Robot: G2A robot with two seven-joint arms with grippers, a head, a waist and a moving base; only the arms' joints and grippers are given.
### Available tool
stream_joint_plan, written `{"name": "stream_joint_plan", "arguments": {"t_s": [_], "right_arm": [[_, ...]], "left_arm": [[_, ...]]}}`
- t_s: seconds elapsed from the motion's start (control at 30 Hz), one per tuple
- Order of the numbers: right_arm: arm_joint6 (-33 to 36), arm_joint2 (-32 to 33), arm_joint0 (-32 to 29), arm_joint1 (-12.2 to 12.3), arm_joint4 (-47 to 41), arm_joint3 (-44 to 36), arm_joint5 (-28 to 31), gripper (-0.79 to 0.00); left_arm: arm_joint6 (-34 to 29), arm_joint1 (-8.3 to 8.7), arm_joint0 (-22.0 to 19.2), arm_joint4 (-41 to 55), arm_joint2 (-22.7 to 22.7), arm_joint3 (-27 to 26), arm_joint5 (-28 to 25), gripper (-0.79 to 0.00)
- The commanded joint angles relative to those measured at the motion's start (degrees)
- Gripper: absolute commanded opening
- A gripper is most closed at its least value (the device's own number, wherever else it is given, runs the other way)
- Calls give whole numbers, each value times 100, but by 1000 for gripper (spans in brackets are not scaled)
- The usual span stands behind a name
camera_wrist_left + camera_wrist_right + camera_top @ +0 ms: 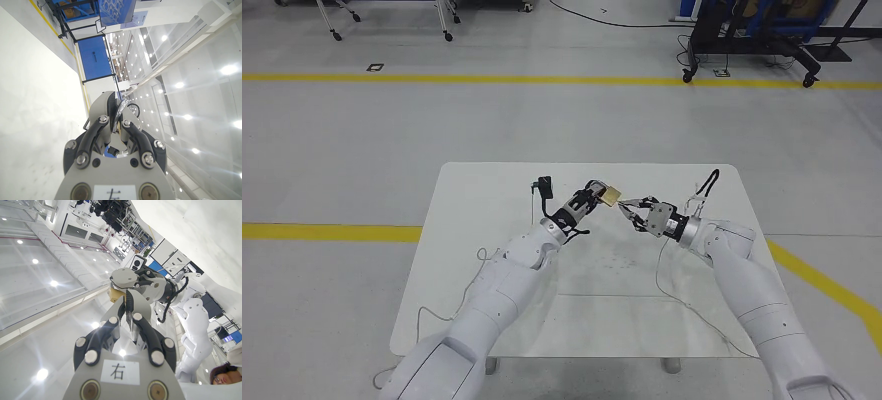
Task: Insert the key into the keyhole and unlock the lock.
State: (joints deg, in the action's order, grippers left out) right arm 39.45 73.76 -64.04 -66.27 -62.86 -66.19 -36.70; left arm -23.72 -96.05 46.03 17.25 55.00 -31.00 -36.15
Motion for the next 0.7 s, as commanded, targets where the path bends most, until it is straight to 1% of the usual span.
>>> {"name": "stream_joint_plan", "arguments": {"t_s": [0.0,0.2,0.23,0.27,0.3,0.33,0.43,0.53,0.67], "right_arm": [[-20,34,-22,8,-1,-33,26,-477],[-13,153,-124,52,116,-179,177,-397],[-1,188,-154,63,150,-217,225,-299],[17,240,-188,78,183,-257,292,-160],[23,319,-229,98,237,-300,404,-71],[33,424,-285,121,284,-349,544,0],[9,836,-567,185,268,-570,1059,0],[-118,1272,-988,235,182,-1011,1554,0],[22,1812,-1624,299,123,-1658,1984,0]], "left_arm": [[-43,6,-1,-9,22,-13,-2,-785],[-252,38,7,98,137,-75,76,-785],[-327,43,5,111,146,-84,129,-785],[-406,50,-9,101,151,-83,203,-785],[-449,58,-28,83,159,-78,283,-785],[-485,63,-40,60,160,-74,376,-785],[-552,71,-79,3,162,-79,622,-785],[-643,71,-108,-135,109,-78,925,-785],[-990,45,-352,-628,-147,38,2029,-785]]}}
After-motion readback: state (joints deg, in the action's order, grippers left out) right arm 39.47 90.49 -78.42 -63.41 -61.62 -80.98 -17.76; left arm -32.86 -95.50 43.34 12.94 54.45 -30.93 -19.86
